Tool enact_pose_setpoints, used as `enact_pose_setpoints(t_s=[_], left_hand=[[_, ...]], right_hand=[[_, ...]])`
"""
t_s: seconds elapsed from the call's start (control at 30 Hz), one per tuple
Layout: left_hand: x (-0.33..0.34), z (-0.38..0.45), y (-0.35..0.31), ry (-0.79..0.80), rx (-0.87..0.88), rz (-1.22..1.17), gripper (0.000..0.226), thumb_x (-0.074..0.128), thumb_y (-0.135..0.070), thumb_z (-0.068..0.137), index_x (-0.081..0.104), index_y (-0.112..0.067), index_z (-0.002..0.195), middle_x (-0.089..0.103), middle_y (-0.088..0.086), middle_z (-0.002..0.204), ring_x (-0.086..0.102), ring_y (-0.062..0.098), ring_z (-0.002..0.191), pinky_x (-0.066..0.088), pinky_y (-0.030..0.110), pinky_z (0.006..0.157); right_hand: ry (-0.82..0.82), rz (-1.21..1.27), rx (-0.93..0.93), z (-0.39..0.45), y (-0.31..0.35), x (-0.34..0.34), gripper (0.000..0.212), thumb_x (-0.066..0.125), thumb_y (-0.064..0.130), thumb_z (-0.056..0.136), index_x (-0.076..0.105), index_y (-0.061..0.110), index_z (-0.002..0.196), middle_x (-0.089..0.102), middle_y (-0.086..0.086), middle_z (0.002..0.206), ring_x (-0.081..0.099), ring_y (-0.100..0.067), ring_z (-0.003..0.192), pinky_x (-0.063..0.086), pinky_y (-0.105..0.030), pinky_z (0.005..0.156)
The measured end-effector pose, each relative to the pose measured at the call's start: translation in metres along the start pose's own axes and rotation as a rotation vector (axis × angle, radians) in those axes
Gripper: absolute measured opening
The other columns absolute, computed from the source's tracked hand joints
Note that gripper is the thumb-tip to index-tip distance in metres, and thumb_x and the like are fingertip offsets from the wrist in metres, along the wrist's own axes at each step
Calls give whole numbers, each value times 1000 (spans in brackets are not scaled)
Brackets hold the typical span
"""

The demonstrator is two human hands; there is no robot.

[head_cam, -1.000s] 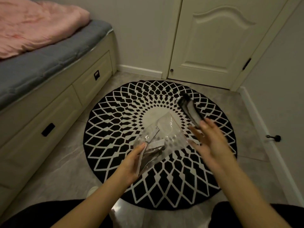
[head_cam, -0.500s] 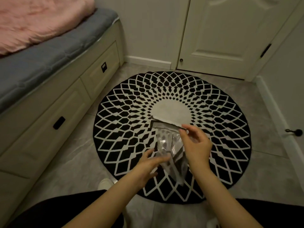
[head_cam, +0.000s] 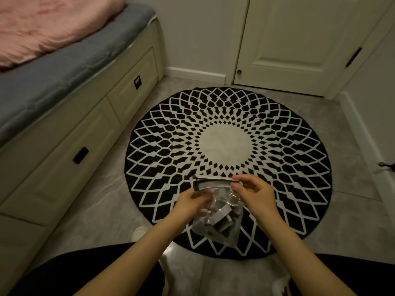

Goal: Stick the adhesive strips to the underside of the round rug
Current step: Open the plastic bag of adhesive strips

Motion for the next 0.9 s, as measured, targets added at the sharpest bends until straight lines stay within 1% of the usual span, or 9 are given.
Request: enact_pose_setpoints(t_s=[0.07,0.17,0.33,0.43,0.57,0.67,0.77,0.87,0.9], left_hand=[[1,-5,10,48,16,37,11,57,-22,92,63,-19,100,66,1,101,66,13,88,53,24,69],[4,-2,30,63,11,145,9,57,-22,91,65,-21,95,66,3,102,65,18,96,54,37,87],[16,7,79,49,-69,149,11,56,-22,92,61,-22,101,65,6,101,67,19,91,57,31,77],[25,15,101,16,-188,80,11,58,-24,91,58,-22,102,63,10,106,64,24,95,56,37,82],[25,32,129,-78,-250,250,45,64,-31,86,46,-17,124,55,11,122,59,28,107,54,37,84],[17,42,114,-196,-153,259,54,60,-26,88,41,-14,137,53,13,129,56,28,113,49,44,96],[14,35,69,-235,89,240,63,64,-13,84,37,-23,141,40,5,144,46,20,126,44,41,104],[23,10,22,-107,407,609,89,74,-23,75,23,-32,147,19,-8,154,19,14,142,26,43,115],[28,1,13,-62,493,763,95,76,-31,72,20,-33,148,19,-9,154,17,13,142,25,42,116]], right_hand=[[-62,-31,26,1,-4,-9,18,71,8,79,70,24,88,69,6,92,66,-10,84,56,-22,72],[-144,-26,71,4,-12,-23,19,69,9,81,68,26,87,68,6,93,66,-11,87,55,-24,75],[-188,83,171,5,-26,-39,17,65,5,84,67,19,94,67,0,96,69,-12,85,59,-23,65],[-205,66,174,4,-33,-44,17,65,5,84,67,17,96,67,0,96,68,-11,84,57,-19,60],[-206,41,153,3,-42,-51,17,66,6,83,68,16,97,68,-1,94,69,-10,81,56,-19,61],[-166,-25,161,4,-46,-52,16,68,7,82,69,15,96,68,-4,93,69,-13,80,57,-21,63],[-110,-162,151,5,-47,-47,14,69,8,81,69,18,91,68,-3,91,68,-12,78,57,-21,64],[17,-392,74,2,-43,-34,18,70,12,82,67,29,86,67,4,86,66,-9,75,56,-19,66],[68,-448,38,0,-41,-28,20,70,14,82,66,33,84,66,7,85,64,-8,75,55,-19,69]])
Point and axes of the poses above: each hand's wrist, its own z-axis towards the middle knuckle, its own x-axis out of the palm, y = z × x, the point moved 2 cm from there along z, towards the middle knuckle
